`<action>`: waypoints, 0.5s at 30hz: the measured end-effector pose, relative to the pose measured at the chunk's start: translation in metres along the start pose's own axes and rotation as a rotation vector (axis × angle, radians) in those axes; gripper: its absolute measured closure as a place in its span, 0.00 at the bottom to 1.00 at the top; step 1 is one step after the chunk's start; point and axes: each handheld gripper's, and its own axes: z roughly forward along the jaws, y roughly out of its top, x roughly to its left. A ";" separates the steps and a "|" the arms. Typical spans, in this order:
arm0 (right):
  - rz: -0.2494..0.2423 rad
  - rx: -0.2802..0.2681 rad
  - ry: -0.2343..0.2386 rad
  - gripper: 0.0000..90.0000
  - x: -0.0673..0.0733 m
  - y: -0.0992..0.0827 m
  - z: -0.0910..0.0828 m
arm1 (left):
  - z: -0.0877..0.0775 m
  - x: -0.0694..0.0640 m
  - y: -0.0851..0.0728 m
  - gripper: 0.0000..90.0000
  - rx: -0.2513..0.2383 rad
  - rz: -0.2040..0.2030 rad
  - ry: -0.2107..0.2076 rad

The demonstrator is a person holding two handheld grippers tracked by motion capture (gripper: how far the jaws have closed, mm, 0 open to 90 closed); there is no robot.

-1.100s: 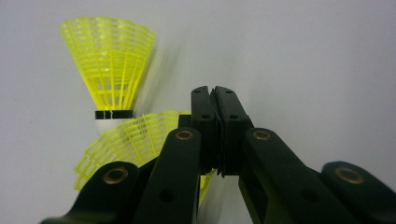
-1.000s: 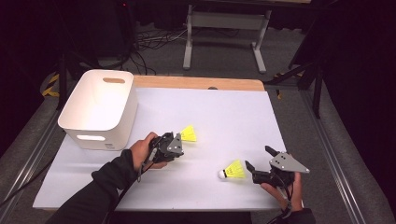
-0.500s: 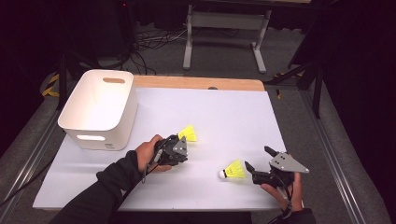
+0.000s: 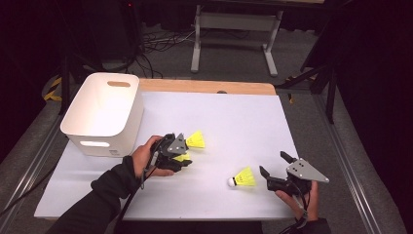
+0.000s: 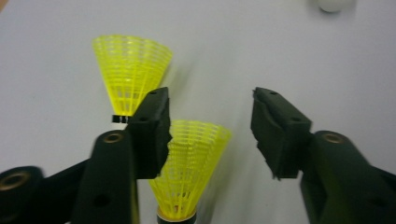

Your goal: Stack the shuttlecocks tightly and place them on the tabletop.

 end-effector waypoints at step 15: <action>-0.008 0.013 0.006 0.16 0.001 0.000 0.000 | -0.002 0.009 -0.005 0.43 -0.039 -0.078 0.030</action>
